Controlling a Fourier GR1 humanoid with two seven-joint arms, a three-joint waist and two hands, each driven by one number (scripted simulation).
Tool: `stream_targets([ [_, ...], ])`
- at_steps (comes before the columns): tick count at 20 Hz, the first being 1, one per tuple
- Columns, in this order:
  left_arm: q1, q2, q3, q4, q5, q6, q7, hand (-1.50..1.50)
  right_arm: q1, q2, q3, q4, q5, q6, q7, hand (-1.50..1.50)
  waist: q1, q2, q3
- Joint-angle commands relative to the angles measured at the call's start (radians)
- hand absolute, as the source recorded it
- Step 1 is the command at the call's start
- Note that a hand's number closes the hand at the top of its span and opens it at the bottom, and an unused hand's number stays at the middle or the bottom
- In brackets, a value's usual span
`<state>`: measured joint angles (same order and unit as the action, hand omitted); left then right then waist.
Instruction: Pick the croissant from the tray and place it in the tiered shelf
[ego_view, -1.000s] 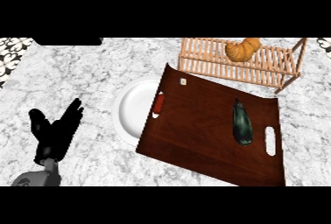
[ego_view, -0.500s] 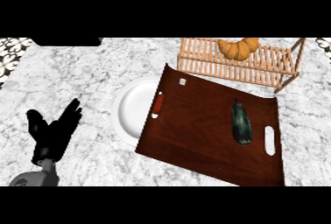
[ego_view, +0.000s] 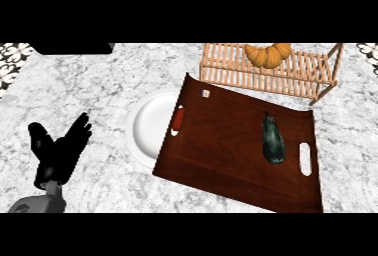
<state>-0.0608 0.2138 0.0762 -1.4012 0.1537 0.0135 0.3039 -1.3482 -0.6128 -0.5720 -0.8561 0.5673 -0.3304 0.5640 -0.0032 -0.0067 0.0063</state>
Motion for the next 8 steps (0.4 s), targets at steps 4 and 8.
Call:
stream_targets([
  [4,0.002,-0.015,0.006,0.095,-0.008,-0.012,-0.034,0.00,0.113,-0.147,-0.102,-0.089,-0.152,0.165,0.033,-1.50,-0.011,0.005,-0.007],
  [8,0.034,-0.025,-0.009,0.010,-0.009,0.003,0.021,0.00,0.219,-0.203,-0.155,-0.164,-0.248,0.263,0.009,-1.50,-0.007,0.003,-0.006],
])
